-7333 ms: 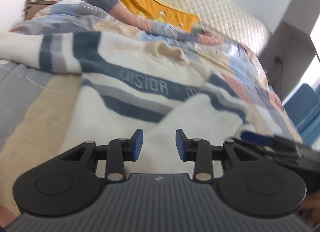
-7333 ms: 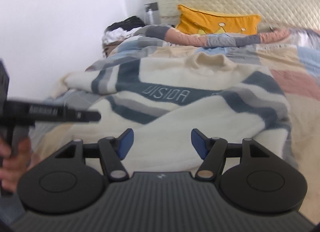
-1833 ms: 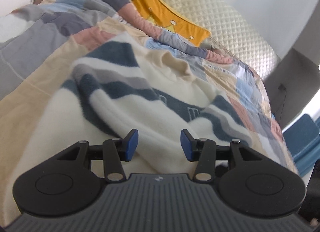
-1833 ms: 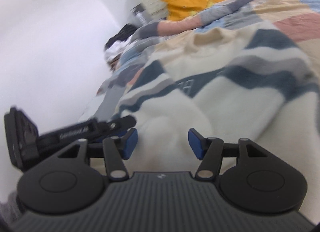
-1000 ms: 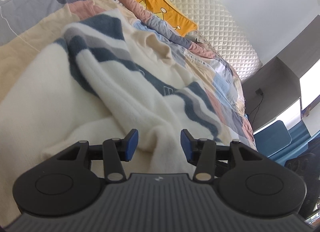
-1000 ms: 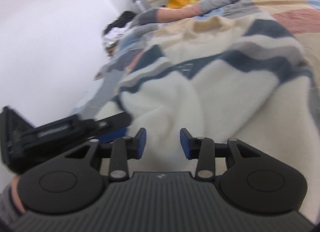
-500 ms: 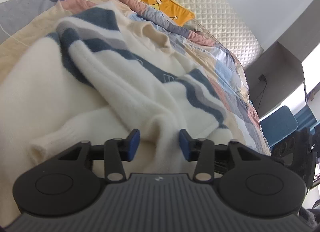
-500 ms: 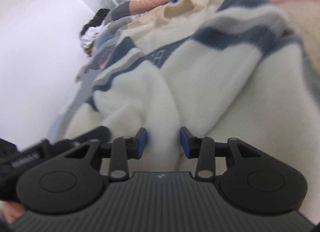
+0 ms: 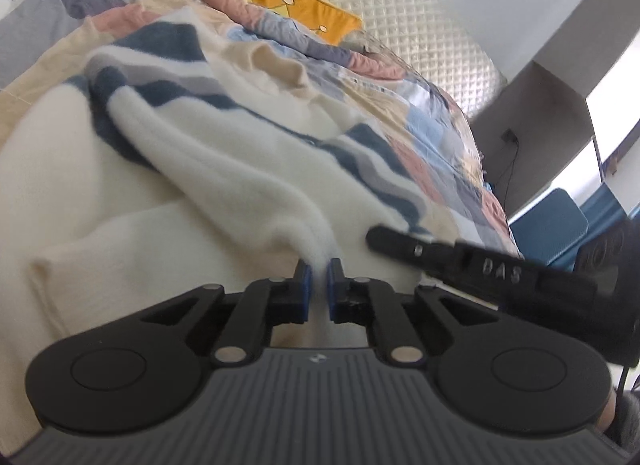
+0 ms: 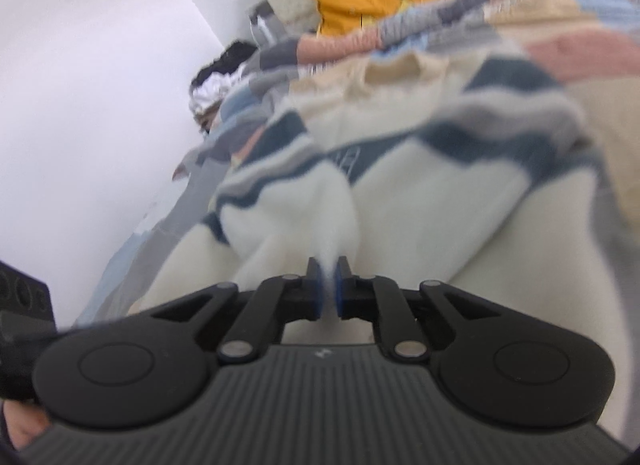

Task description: Fold large clothes

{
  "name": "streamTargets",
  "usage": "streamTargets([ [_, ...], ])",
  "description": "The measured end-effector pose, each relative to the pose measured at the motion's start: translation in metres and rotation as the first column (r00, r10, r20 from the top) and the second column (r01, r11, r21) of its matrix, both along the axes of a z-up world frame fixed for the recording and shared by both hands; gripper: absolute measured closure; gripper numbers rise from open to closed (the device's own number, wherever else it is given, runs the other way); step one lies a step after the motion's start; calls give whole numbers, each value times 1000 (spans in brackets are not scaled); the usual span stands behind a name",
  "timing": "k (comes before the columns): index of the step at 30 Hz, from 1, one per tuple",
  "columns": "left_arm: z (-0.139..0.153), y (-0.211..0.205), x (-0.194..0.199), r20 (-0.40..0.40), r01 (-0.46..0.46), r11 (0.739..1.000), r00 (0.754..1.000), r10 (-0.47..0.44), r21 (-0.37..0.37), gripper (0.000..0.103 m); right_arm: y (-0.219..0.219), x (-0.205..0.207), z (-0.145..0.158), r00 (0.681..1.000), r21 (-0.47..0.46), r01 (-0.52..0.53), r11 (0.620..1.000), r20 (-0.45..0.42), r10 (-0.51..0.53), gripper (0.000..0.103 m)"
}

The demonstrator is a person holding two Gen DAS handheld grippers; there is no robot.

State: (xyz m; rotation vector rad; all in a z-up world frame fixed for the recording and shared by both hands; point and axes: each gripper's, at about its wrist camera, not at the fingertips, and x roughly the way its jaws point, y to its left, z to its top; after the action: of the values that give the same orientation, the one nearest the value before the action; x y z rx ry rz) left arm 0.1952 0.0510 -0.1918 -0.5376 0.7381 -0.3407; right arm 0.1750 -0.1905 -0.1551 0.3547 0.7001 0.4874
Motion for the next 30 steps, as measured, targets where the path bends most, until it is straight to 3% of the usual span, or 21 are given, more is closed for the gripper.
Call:
streamTargets([
  [6,-25,-13,12,-141,15,995,990,0,100,93,10,15,-23,997,-144,11,989,-69,-21,93],
  [11,-27,-19,12,-131,30,987,991,-9,159,93,17,20,-36,995,-195,0,981,-99,-20,93],
  [14,-22,-21,7,-108,39,982,994,-20,183,93,11,13,-33,995,-155,12,988,-101,-28,93],
  [20,5,-10,-5,-129,38,975,992,-10,219,91,-15,-3,-17,982,-41,47,998,-182,-54,90],
  [23,30,4,-16,-123,29,963,992,5,269,90,-32,-18,0,979,-87,74,993,-185,-89,90],
  [26,53,30,-26,-137,12,959,990,28,283,78,-55,-30,13,968,-106,85,991,-225,-107,90],
  [27,59,39,-28,-147,-4,956,988,49,294,75,-64,-33,16,961,-107,102,989,-247,-126,86],
  [28,64,49,-29,-164,-26,949,983,81,314,75,-72,-34,18,949,-112,127,986,-276,-154,72],
  [30,72,69,-30,-195,-63,946,972,130,317,75,-86,-35,21,925,-157,174,972,-314,-216,61],
])
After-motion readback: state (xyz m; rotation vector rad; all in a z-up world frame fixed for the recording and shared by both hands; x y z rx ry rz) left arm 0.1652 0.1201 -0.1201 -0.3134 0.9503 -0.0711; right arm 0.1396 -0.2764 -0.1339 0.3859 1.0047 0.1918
